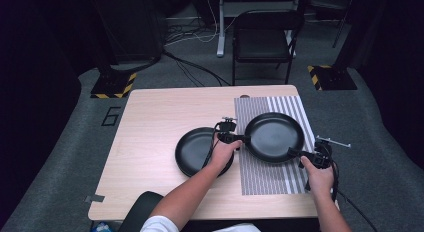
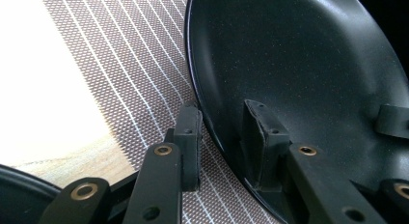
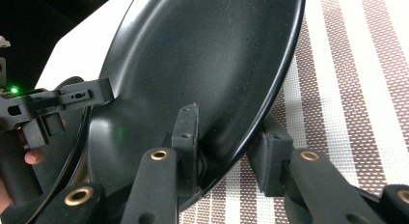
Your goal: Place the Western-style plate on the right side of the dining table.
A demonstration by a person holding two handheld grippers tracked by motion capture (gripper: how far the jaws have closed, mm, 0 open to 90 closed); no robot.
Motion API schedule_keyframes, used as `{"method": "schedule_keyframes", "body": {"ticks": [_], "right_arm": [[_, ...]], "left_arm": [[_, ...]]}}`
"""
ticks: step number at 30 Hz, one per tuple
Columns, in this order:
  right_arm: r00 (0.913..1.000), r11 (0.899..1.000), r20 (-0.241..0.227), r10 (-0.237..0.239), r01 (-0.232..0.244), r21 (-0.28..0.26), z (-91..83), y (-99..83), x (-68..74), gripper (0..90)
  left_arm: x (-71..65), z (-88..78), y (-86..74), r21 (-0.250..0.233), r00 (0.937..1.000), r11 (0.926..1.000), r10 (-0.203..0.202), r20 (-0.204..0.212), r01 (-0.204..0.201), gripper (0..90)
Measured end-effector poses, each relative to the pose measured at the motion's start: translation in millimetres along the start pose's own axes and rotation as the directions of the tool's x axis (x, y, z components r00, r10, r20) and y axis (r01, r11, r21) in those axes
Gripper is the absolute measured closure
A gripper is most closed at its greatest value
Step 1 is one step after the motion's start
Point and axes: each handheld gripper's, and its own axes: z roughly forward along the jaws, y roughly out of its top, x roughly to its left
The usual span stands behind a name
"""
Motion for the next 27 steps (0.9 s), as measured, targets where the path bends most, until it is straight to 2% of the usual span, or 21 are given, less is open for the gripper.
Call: {"method": "schedule_keyframes", "body": {"ticks": [9,10,13,21,27], "right_arm": [[1.0000,1.000,-0.003,0.001,-0.001,-0.006,-7.9,3.7,-4.8,66.4],[1.0000,1.000,-0.002,0.003,-0.003,-0.006,-8.6,3.7,-5.1,66.4],[1.0000,1.000,-0.002,0.007,-0.007,-0.007,-9.3,2.7,-6.1,66.4],[1.0000,1.000,0.008,0.002,-0.002,0.008,-7.6,0.8,-9.7,66.4],[0.9998,1.000,0.013,0.014,-0.014,0.016,-2.4,-0.1,-10.6,66.4]], "left_arm": [[-8.8,3.2,-0.9,-0.011,1.0000,0.9999,-0.010,0.000,0.010,69.1],[-9.6,3.4,-1.5,-0.011,0.9994,0.9994,-0.033,0.006,0.033,69.2],[-10.8,5.2,-3.4,-0.014,0.9994,0.9993,-0.033,0.000,0.033,69.5],[-10.1,9.5,-7.2,-0.008,0.9987,0.9987,-0.050,-0.013,0.050,69.4],[-6.8,12.3,-7.2,0.006,0.9985,0.9990,-0.043,-0.032,0.043,69.2]]}}
